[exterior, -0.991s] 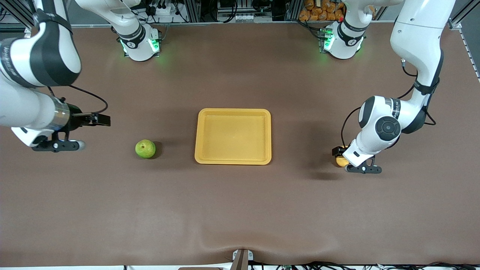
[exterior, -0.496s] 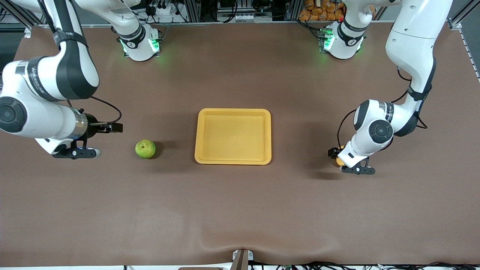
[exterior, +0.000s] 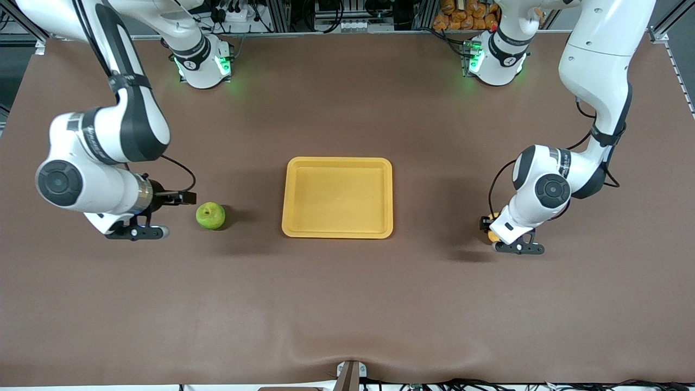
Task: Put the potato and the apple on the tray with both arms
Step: 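Grasp the yellow potato with the left gripper and lift it, then carry the potato over the tray while the right gripper grasps the apple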
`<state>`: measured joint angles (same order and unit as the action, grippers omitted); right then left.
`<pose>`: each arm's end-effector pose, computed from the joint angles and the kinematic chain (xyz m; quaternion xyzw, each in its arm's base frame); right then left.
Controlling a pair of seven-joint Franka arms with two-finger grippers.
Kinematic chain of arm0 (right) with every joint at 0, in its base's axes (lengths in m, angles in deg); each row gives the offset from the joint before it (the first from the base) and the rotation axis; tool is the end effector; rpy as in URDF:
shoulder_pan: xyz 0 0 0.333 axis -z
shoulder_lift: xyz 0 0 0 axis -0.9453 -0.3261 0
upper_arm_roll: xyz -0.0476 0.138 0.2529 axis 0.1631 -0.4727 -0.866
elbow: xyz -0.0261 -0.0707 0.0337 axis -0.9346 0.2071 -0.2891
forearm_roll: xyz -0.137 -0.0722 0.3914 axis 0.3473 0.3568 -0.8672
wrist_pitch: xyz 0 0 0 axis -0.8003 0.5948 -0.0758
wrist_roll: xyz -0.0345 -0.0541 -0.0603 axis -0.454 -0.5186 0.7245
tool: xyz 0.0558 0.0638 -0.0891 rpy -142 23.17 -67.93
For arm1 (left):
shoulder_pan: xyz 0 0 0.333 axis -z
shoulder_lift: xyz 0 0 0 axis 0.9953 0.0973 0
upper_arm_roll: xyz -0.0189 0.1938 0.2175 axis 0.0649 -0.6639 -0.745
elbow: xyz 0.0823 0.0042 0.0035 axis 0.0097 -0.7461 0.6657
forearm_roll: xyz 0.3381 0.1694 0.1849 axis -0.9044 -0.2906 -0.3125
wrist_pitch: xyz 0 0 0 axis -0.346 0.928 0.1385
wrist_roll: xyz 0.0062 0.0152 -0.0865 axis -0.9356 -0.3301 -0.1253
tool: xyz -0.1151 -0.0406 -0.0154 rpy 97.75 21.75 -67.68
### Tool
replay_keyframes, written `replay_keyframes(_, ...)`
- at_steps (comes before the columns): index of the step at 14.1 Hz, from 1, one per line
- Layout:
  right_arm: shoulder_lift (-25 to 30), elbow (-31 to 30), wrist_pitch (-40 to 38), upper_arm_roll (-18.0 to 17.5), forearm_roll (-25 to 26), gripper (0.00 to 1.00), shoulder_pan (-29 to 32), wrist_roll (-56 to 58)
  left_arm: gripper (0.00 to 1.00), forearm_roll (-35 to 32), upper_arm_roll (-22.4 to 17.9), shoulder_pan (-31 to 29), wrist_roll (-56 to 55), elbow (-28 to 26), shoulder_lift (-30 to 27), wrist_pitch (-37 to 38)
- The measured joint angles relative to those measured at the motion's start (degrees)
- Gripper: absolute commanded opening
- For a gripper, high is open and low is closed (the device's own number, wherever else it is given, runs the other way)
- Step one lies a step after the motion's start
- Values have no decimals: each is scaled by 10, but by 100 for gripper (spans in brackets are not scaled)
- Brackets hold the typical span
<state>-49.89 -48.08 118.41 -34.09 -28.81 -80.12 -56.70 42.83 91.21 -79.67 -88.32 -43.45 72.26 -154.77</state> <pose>0.6295 0.0919 0.3166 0.9928 -0.0054 -0.1196 0.0032 0.6189 -0.1046 0.1468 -0.9986 0.0407 -0.0192 0.0285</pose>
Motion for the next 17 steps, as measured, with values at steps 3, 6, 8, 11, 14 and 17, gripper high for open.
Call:
replay_keyframes(3, -21, -6, 28, 0, 0, 100, 0, 0, 7, 0, 6, 4, -25, 13, -42, 55)
replay_keyframes(6, -37, -8, 45, 0, 0, 100, 0, -1, 8, 0, 27, 15, -68, 36, -87, 133)
replay_keyframes(8, -46, -10, 55, 0, -1, 100, 0, -2, 8, 0, 57, 17, -100, 69, -104, 205)
replay_keyframes(11, -56, -13, 66, 0, -5, 100, -2, -9, 8, 0, 105, 20, -154, 141, -110, 302)
replay_keyframes(14, -67, -26, 100, 0, -9, 100, -3, -10, 8, 0, 140, 40, -238, 179, -105, 325)
replay_keyframes(17, -71, -62, 158, 0, -10, 100, -8, -10, 8, 0, 143, 111, -326, 217, -64, 325)
